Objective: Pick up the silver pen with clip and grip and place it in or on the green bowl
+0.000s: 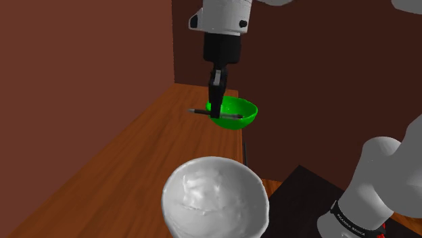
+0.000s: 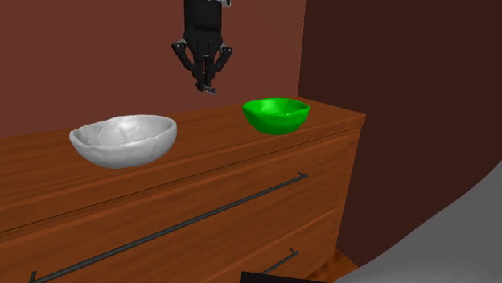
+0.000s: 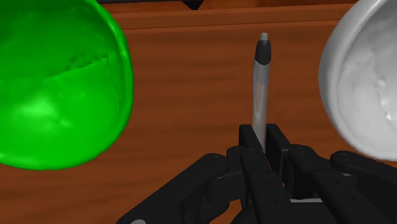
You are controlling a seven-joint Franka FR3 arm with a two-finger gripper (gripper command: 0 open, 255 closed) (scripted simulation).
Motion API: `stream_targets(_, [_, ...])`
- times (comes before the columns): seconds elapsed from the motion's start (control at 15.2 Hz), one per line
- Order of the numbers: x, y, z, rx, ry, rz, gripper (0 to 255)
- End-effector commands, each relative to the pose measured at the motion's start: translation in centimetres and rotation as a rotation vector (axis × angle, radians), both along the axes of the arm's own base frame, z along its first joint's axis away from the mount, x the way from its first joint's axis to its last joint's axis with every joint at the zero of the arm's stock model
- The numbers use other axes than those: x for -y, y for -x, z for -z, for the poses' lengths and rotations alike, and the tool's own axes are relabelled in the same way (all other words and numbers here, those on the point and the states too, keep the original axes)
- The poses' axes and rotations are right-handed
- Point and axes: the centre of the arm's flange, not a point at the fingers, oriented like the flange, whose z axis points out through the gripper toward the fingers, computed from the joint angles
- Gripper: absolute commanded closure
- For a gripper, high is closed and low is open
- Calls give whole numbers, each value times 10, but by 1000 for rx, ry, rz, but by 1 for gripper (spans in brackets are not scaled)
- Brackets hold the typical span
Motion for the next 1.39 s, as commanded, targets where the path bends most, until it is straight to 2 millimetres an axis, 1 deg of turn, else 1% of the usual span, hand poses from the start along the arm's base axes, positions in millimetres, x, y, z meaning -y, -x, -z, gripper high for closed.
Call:
stream_targets(0.0, [0,0,-11,0,0,0,255])
stream_targets(0.2, [0,0,-26,0,0,0,255])
stream_targets(0.26, [0,0,-27,0,1,0,255])
stream_targets(1.06, [143,-68,-36,0,0,0,255])
stream_targets(1.12, [158,-75,-37,0,0,0,255])
stream_targets(1.32, [158,-75,-21,0,0,0,255])
